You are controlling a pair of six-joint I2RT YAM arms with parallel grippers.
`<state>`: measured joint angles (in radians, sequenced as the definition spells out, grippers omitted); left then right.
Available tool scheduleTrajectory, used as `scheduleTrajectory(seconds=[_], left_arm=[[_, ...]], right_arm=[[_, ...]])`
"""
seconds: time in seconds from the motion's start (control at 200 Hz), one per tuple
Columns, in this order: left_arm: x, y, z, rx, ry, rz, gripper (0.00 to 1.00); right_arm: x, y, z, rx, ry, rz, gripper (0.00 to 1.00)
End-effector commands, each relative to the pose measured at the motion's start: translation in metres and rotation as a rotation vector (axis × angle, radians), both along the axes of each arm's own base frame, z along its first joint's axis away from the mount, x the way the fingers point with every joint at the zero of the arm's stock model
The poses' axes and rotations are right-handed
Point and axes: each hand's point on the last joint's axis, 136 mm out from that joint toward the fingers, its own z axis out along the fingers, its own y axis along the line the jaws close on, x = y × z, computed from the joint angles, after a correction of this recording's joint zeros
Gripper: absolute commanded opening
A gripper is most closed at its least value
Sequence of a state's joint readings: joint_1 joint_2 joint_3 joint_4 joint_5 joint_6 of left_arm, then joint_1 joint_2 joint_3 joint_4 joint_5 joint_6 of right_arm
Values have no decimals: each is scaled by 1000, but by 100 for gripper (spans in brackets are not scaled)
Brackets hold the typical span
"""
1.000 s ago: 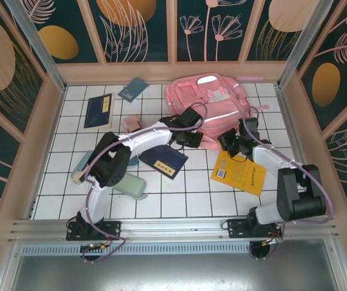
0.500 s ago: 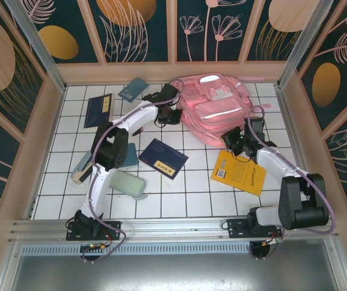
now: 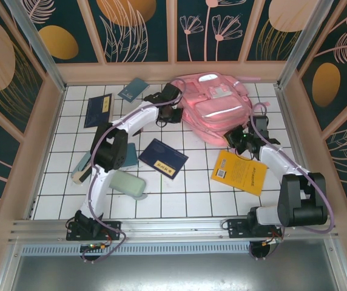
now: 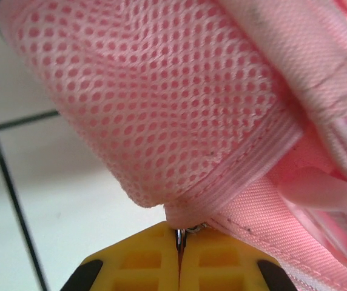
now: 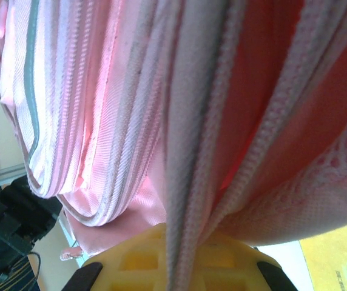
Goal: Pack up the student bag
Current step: Unzip the student bag at the top-center of the table.
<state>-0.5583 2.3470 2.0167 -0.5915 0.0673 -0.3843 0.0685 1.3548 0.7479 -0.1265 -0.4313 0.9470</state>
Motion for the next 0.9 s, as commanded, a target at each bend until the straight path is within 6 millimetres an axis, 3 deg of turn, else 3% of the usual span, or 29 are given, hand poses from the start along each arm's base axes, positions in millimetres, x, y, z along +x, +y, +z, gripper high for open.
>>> scheduleTrajectory(seconds=[0.0,0.14,0.245,0.29,0.33,0.395,0.56,0.665,0.896], left_arm=[[71,89,-3,128,-111,297,0],[61,89,-5,111,-91,275,0],[48,87,2,90,-83,245,30],[42,86,8,68,-80,237,45],[37,84,14,44,-77,229,50],[29,81,29,-4,-77,223,53],[4,73,55,-137,-63,218,54],[-10,66,54,-219,-22,224,54],[-8,34,58,-348,1,242,53]], right_arm=[[-5,-38,-3,-96,28,-85,0],[8,-32,0,-70,5,-51,0],[18,-14,1,-42,-7,21,0],[22,-7,2,-45,-14,49,12],[24,0,2,-49,-21,76,22],[26,8,3,-55,-33,103,38],[29,14,16,-87,-89,156,56],[32,1,31,-213,-136,157,59],[43,-68,47,-518,-110,-22,59]])
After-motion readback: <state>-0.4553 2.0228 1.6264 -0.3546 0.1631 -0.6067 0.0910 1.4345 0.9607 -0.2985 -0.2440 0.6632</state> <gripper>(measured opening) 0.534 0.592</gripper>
